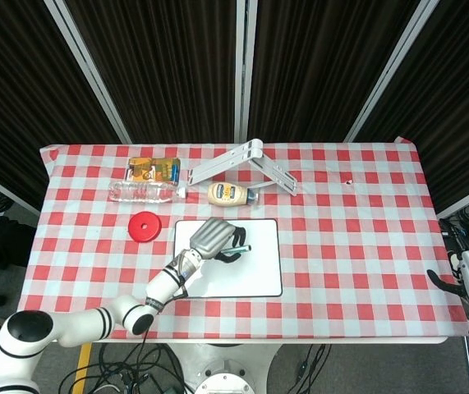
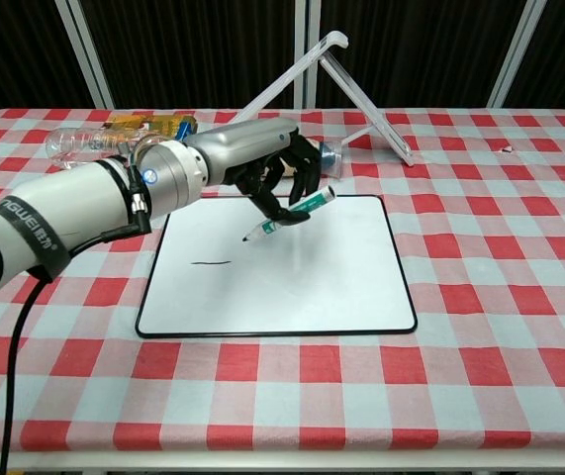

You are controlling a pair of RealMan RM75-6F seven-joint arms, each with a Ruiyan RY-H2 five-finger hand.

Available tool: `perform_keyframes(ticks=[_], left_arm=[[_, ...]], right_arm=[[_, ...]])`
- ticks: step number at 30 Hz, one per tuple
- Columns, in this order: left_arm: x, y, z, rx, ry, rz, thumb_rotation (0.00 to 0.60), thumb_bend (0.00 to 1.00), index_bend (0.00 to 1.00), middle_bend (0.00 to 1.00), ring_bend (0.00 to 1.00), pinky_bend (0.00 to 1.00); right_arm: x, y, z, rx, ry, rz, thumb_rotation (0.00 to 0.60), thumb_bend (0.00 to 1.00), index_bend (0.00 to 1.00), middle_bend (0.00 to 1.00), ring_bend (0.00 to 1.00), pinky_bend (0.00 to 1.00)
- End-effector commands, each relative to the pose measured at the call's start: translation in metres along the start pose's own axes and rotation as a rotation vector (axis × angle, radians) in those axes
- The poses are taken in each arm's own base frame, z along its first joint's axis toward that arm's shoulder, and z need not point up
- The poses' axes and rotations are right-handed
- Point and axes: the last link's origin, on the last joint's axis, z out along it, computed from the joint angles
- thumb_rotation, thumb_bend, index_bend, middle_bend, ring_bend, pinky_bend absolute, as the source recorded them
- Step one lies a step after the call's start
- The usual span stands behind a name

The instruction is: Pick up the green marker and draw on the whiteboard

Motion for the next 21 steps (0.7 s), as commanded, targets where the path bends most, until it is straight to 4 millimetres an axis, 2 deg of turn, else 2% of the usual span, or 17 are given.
perform_keyframes(ticks=[1,10,15,21], left_arm=[[-0.003,-0.01,-0.005,0.028,-0.009,0.013,0.6,0.34,0.56,0.59,0.74,0.94],[-0.005,-0.025,-0.014,0.069,-0.017,0.019,0.6,0.34,0.56,0.59,0.73,0.94],[-0.007,-0.025,-0.017,0.074,-0.037,0.0,0.6,0.34,0.56,0.59,0.73,0.94],[-0.015,-0.019,-0.03,0.087,-0.063,-0.091,0.6,0.34,0.56,0.59,0.73,0.94]], right_arm=[[-0.001,-0.001,0.001,0.003,-0.002,-0.001,0.6,0.16,0.0,0.16,0.0,0.0],[-0.001,-0.003,0.002,0.007,-0.005,0.0,0.6,0.16,0.0,0.16,0.0,0.0],[-0.002,-0.005,0.002,0.008,-0.007,0.001,0.6,0.16,0.0,0.16,0.0,0.0],[-0.003,-0.006,0.003,0.015,-0.009,0.002,0.6,0.16,0.0,0.16,0.0,0.0]])
